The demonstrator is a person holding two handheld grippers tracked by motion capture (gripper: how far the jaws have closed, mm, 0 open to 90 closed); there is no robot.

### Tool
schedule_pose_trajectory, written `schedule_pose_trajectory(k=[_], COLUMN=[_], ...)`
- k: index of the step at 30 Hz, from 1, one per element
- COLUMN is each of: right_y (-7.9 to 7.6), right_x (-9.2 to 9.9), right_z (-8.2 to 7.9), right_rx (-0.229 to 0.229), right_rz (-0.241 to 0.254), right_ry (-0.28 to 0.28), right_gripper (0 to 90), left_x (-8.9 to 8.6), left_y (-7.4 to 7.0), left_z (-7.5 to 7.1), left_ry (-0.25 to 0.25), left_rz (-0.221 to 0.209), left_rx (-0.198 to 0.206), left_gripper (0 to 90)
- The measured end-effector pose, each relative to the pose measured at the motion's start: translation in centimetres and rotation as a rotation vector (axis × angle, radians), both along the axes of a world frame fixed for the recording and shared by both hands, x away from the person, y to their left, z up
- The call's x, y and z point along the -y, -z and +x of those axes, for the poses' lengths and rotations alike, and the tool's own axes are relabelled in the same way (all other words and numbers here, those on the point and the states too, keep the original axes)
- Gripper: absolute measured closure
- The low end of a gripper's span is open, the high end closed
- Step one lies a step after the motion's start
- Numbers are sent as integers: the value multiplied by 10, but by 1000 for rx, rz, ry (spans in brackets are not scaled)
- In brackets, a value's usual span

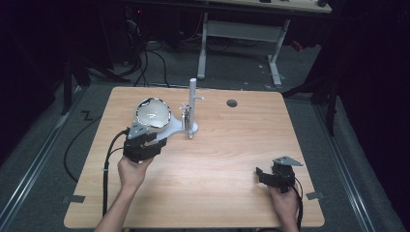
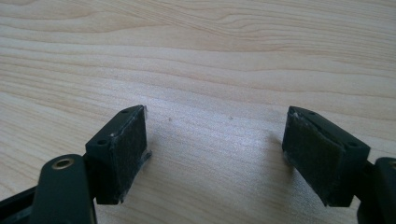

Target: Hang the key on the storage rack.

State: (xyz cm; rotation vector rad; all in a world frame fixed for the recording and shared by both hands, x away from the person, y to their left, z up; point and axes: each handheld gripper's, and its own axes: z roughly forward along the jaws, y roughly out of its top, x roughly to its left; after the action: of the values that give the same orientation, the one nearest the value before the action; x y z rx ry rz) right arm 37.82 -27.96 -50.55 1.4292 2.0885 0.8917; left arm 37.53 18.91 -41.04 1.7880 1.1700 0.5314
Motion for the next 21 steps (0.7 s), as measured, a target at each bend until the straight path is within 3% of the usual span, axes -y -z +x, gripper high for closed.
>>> schedule_pose_trajectory(k=[21], right_y=[0], right_x=[0], right_z=[0], right_rx=[0], right_rz=[0], right_ry=[0], right_gripper=[220], left_x=[-17], left_y=[6], left_z=[-21], left_ry=[-37], left_rz=[-46], left_rx=[29], left_gripper=[506])
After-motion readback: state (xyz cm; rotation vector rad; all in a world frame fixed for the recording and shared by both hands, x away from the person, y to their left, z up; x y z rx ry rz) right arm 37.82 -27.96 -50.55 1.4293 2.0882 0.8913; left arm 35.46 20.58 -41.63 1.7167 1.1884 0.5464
